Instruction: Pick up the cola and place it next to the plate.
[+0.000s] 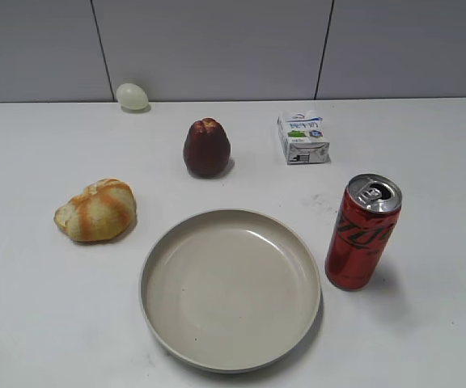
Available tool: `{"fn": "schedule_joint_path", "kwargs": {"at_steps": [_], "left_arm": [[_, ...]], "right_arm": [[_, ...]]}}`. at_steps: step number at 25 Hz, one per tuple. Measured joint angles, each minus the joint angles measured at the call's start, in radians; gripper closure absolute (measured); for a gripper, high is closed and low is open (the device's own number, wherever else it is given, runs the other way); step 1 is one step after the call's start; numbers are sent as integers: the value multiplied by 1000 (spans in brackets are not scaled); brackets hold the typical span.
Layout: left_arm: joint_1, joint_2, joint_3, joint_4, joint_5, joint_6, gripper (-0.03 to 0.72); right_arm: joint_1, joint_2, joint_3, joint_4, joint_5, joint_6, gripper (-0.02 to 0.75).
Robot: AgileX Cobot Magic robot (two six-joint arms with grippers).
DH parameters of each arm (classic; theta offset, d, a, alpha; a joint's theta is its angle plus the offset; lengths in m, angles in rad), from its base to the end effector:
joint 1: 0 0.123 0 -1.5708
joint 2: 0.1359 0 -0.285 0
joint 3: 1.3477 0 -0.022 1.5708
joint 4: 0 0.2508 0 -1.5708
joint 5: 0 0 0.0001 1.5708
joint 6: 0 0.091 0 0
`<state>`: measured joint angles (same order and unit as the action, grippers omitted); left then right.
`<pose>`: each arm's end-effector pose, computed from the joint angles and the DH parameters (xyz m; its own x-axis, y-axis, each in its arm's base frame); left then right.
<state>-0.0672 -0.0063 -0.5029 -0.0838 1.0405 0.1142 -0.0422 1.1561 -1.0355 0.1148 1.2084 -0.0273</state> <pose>-0.0059 -0.0062 0.2799 -0.4167 0.0997 -0.9035 0.1624 0.9861 0.0339 0.2025 0.0012 0.3250 -0.9446 0.0534 -0.3238 0.0200 0.9942 0.1057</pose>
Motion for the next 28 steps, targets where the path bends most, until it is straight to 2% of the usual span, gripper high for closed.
{"fn": "schedule_joint_path", "kwargs": {"at_steps": [11,17,28], "left_arm": [[0,0,0,0,0,0,452],[0,0,0,0,0,0,452],[0,0,0,0,0,0,452]], "right_arm": [[0,-504,363,14,-131,-2,146],[0,-745,510,14,-145,-2,146],[0,-1077,544,22,-156,-3,148]]}}
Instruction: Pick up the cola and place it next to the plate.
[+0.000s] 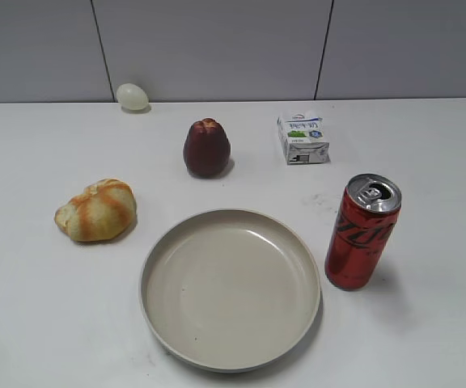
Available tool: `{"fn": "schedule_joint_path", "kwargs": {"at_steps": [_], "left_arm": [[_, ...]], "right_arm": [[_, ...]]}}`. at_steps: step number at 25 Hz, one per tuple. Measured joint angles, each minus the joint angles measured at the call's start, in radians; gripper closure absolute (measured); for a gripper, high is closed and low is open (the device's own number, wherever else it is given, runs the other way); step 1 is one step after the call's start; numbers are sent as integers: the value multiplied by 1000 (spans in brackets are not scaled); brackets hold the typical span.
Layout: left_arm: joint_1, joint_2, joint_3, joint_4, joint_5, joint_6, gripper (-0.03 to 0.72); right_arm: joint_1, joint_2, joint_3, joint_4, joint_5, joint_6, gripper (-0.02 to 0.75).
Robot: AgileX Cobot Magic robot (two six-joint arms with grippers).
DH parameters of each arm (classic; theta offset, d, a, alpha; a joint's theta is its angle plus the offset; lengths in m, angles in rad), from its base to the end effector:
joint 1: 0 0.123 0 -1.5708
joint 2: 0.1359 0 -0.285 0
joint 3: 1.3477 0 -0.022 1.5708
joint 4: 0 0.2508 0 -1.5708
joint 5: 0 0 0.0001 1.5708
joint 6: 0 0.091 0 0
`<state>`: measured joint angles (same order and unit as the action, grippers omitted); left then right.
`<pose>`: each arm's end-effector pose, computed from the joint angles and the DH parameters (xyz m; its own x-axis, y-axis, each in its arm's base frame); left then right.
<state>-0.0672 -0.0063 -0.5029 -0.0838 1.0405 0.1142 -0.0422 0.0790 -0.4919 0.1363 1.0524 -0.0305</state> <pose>-0.0059 -0.0062 0.2799 -0.4167 0.0997 -0.9035 0.1624 0.9861 0.0339 0.0086 0.0104 0.2762 -0.5226 0.0592 -0.8505 -0.0393 0.9949 0.0933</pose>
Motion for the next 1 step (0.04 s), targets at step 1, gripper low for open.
{"fn": "schedule_joint_path", "kwargs": {"at_steps": [1], "left_arm": [[0,0,0,0,0,0,452]], "right_arm": [[0,-23,0,0,0,0,148]]}}
